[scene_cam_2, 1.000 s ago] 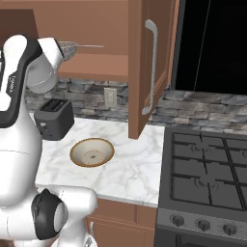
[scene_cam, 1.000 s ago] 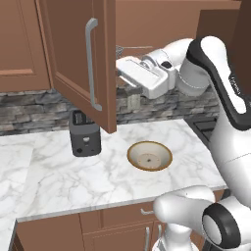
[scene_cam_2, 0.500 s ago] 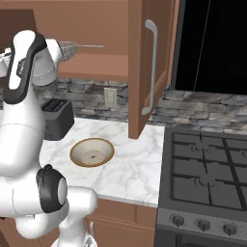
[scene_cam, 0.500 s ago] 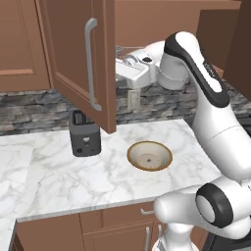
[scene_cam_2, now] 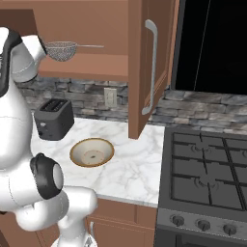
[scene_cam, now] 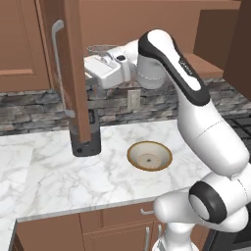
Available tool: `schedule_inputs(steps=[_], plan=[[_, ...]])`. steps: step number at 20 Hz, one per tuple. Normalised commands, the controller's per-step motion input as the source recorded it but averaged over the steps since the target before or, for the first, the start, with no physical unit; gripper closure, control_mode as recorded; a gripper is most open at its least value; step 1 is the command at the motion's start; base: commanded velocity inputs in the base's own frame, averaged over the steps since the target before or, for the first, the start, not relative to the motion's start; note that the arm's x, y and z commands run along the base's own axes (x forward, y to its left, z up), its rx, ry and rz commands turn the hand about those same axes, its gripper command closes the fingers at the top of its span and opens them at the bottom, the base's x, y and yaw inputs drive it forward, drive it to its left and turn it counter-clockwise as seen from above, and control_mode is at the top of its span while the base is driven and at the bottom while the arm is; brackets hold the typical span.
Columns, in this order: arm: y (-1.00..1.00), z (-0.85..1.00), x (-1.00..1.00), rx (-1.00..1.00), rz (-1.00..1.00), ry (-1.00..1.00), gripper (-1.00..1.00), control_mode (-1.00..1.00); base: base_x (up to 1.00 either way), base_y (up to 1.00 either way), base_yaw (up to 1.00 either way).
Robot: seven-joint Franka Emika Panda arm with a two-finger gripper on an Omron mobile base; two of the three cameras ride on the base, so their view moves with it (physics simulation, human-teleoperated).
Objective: Open the cabinet and setup a tea strainer by placing it in the bowl upright.
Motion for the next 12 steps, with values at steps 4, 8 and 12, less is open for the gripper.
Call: schedule_inputs(steps=[4,8,12], plan=[[0.73,0.0,0.06,-0.02,-0.19,-0.04,-1.0,-1.0,0.0,0.0,0.0],[0.64,0.0,0.01,-0.02,-0.18,-0.07,-1.0,-1.0,0.0,0.0,0.0],[0.47,0.0,0.0,-0.03,-0.13,-0.07,-1.0,-1.0,0.0,0.0,0.0]])
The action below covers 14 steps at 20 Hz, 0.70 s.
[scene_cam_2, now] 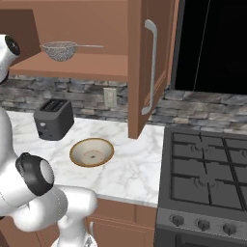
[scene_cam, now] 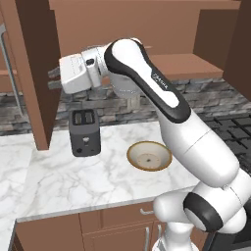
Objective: Open the cabinet and setup a tea strainer by placing it in the bowl upright.
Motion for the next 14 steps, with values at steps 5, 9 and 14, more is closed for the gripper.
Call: schedule_inputs(steps=[5,9,14], plan=[[0.14,0.0,0.0,-0.05,-0.11,-0.01,-1.0,-1.0,0.0,0.0,0.0],[-0.21,-0.08,0.0,-0.06,-0.02,0.0,-1.0,-1.0,0.0,0.0,0.0],[-0.57,-0.41,-0.02,-0.14,0.1,-0.15,-1.0,-1.0,0.0,0.0,0.0]])
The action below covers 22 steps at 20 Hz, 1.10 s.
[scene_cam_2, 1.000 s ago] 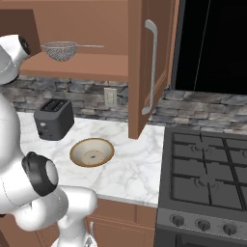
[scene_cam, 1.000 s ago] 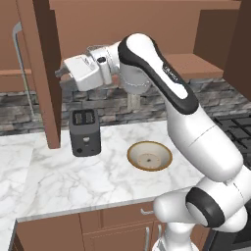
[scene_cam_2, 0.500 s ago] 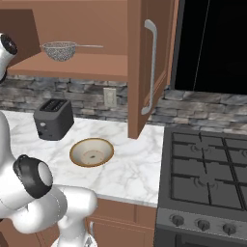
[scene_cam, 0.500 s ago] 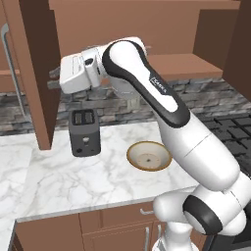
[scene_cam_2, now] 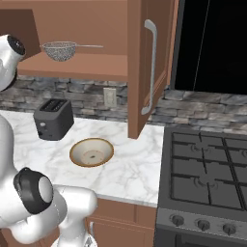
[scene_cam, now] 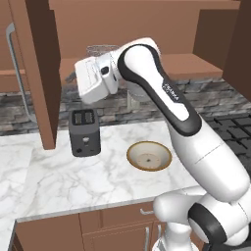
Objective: Open the cabinet and setup a tea strainer by placing it in the bowl upright.
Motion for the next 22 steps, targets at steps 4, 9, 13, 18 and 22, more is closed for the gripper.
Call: schedule_inputs(steps=[4,9,13,18,22], plan=[[-0.8,-0.51,0.0,-0.2,0.15,-0.25,-1.0,-1.0,0.0,0.0,0.0],[-0.74,-0.48,0.0,-0.29,0.17,-0.26,-1.0,-1.0,0.0,0.0,0.0],[-0.94,-0.62,0.0,-0.33,0.37,-0.33,-1.0,-1.0,0.0,0.0,0.0],[-0.77,-0.4,-0.07,-0.41,0.5,-0.39,-1.0,-1.0,0.0,0.0,0.0],[-0.64,-0.23,-0.01,-0.38,0.56,-0.33,-1.0,-1.0,0.0,0.0,0.0]])
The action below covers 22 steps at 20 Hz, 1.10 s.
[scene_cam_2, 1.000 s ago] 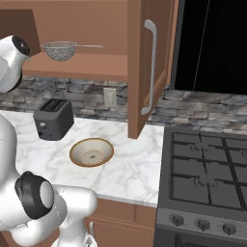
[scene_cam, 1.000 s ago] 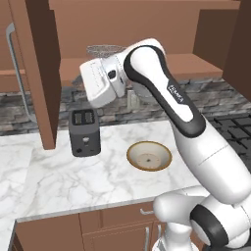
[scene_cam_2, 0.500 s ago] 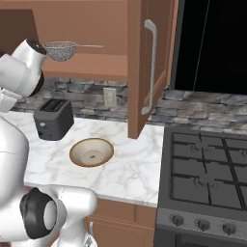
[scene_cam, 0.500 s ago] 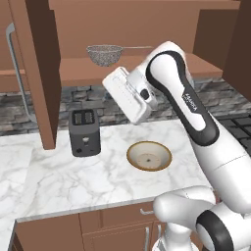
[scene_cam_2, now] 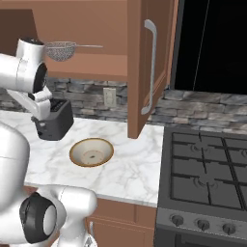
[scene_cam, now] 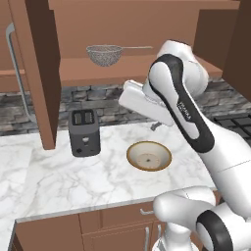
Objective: Open the cabinet and setup a tea strainer by placing it in the bowl upright.
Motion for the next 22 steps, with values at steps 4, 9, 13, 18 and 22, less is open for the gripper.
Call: schedule_inputs(steps=[4,9,13,18,22], plan=[[-0.44,-0.09,-0.03,-0.41,0.54,-0.31,-1.0,-1.0,0.0,0.0,0.0],[-0.2,-0.07,-0.22,-0.34,0.47,-0.38,-1.0,-1.0,0.0,0.0,0.0],[-0.01,0.01,-0.07,-0.3,0.42,-0.28,-1.0,-1.0,0.0,0.0,0.0],[0.02,0.36,0.0,-0.25,0.37,-0.27,-1.0,-1.0,0.0,0.0,0.0],[0.07,0.54,0.05,-0.2,0.24,-0.33,-1.0,-1.0,0.0,0.0,0.0]])
